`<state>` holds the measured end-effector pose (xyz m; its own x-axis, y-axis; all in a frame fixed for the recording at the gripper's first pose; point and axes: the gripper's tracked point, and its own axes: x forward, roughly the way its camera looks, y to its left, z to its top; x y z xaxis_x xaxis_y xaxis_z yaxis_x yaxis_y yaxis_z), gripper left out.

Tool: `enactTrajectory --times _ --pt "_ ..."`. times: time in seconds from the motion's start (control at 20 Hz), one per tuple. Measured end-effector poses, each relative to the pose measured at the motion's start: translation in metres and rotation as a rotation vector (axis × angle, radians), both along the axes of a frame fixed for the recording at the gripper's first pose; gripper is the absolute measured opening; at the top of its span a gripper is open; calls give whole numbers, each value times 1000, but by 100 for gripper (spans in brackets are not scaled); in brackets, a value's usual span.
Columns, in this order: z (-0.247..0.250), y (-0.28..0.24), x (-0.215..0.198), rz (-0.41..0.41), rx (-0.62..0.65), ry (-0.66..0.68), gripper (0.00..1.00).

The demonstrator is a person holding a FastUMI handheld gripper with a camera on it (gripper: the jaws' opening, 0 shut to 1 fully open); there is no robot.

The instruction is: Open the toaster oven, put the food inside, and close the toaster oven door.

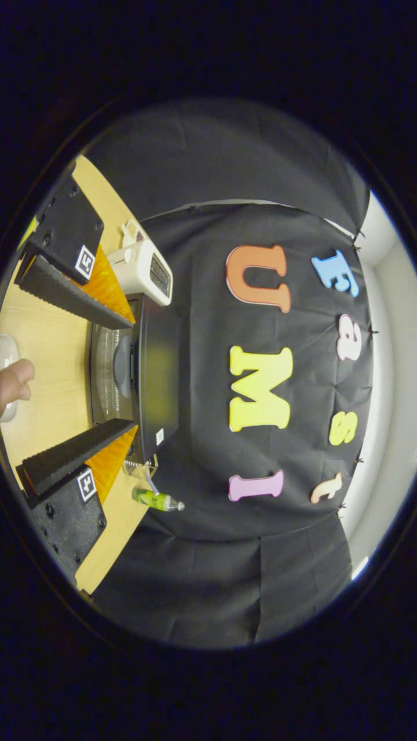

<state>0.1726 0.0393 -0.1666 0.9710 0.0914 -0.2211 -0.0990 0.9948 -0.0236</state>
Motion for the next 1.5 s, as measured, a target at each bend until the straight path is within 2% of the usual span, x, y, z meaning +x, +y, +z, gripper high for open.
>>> enactTrajectory --times 0.3,0.5,0.6,0.75,1.1,1.5 --pt "89 -7 -77 7 -38 -112 100" --pt "119 -14 -140 34 27 -130 100" --pt "130 -37 -165 -22 4 -167 100" --pt "131 -46 -191 -32 -32 -201 100" --pt "100 -76 -220 -46 66 -113 100" --pt "116 -82 -238 -28 47 -187 100"
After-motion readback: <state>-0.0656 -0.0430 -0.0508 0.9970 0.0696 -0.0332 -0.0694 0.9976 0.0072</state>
